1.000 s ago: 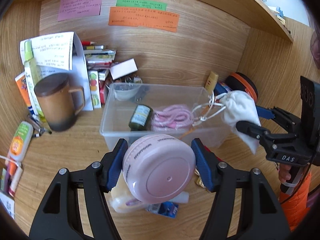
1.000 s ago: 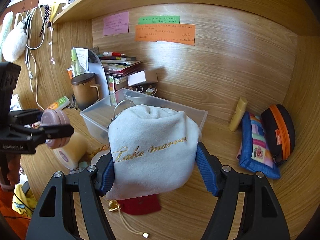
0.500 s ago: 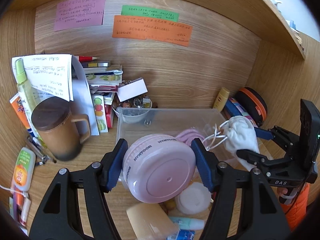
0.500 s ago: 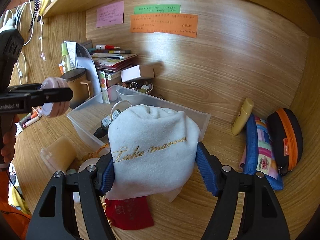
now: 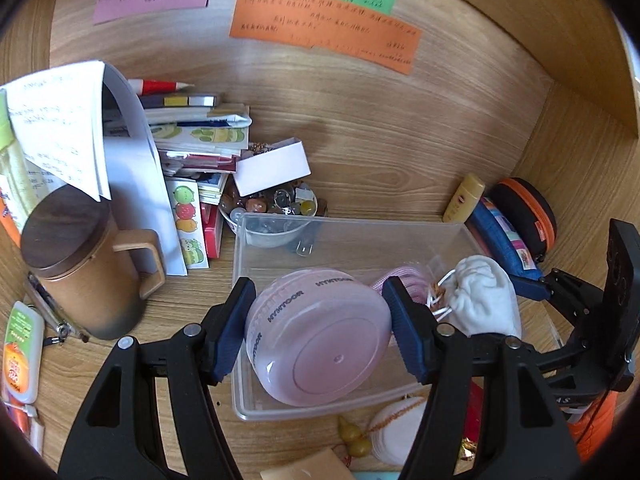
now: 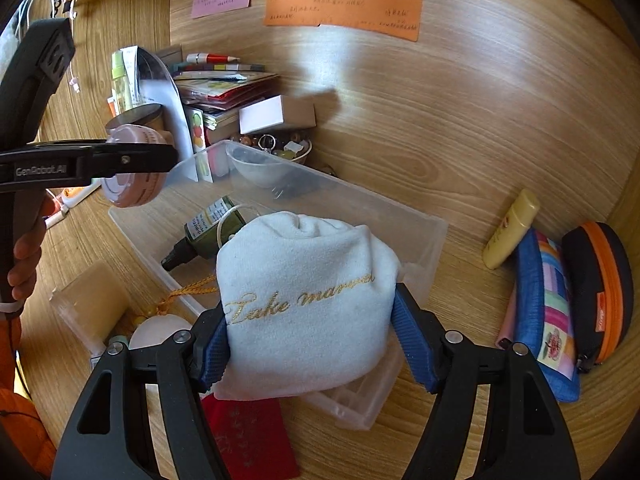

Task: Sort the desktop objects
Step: 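Carry the white pouch and pink container into the clear box and release both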

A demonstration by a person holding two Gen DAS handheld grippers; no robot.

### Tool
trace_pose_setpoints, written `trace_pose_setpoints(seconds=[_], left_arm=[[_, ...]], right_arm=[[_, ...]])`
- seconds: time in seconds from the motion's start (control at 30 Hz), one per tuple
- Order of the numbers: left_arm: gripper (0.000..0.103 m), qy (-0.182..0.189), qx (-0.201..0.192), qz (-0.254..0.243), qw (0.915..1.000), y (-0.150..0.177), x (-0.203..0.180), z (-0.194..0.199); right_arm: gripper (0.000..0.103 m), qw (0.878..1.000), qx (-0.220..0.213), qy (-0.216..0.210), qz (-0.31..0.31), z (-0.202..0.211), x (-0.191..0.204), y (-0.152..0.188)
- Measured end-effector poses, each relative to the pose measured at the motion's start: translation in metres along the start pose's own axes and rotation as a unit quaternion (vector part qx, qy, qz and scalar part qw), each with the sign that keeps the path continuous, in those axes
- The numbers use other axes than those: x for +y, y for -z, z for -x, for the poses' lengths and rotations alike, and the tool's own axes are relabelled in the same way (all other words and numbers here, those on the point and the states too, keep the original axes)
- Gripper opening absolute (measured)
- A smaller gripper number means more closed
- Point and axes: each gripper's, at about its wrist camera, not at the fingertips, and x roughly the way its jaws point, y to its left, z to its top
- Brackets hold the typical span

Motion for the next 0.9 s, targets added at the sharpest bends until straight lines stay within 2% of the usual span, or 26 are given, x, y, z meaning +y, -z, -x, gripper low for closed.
trace_pose_setpoints(seconds=[0.5,0.73,0.9], left_arm=[[0.065,-0.001,0.033,-0.011,0.9994,0.004,-0.001,-0.025],[0.065,0.005,0.059,0.002,0.9983,0.005,0.004,-0.034],[0.065,0.000,0.065,-0.010,0.9978,0.007,-0.002,-0.036]], right_arm=[[0.071,1.000,0.005,-0.022,-0.017,-0.014,-0.001,0.001],[0.071,1.000,0.002,-0.020,-0.019,-0.014,-0.001,0.002],[0.076,1.000,0.002,-0.014,-0.021,-0.014,-0.003,0.002]])
